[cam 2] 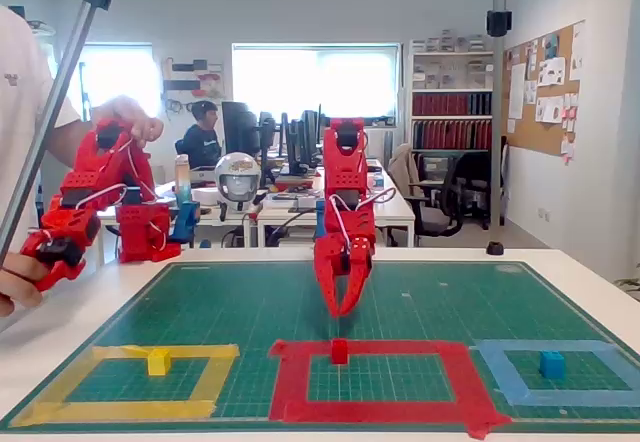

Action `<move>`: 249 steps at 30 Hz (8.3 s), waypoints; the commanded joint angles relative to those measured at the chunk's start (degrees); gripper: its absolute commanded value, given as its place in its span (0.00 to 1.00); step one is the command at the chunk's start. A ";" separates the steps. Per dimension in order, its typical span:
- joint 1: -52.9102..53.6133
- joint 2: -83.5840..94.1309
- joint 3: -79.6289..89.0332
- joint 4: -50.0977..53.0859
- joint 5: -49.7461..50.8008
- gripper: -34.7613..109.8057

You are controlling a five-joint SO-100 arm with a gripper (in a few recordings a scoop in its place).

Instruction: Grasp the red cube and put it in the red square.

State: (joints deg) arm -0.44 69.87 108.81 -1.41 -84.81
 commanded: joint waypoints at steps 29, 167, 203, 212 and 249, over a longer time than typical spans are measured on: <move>2.20 -16.61 -21.18 -11.16 -1.41 0.23; -3.43 81.74 71.72 8.35 2.46 0.23; -1.58 118.12 72.25 75.32 0.44 0.23; 1.14 118.74 72.25 75.67 0.35 0.23; 2.55 122.08 72.25 77.43 0.79 0.23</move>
State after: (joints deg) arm 1.05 189.84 180.70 75.41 -83.32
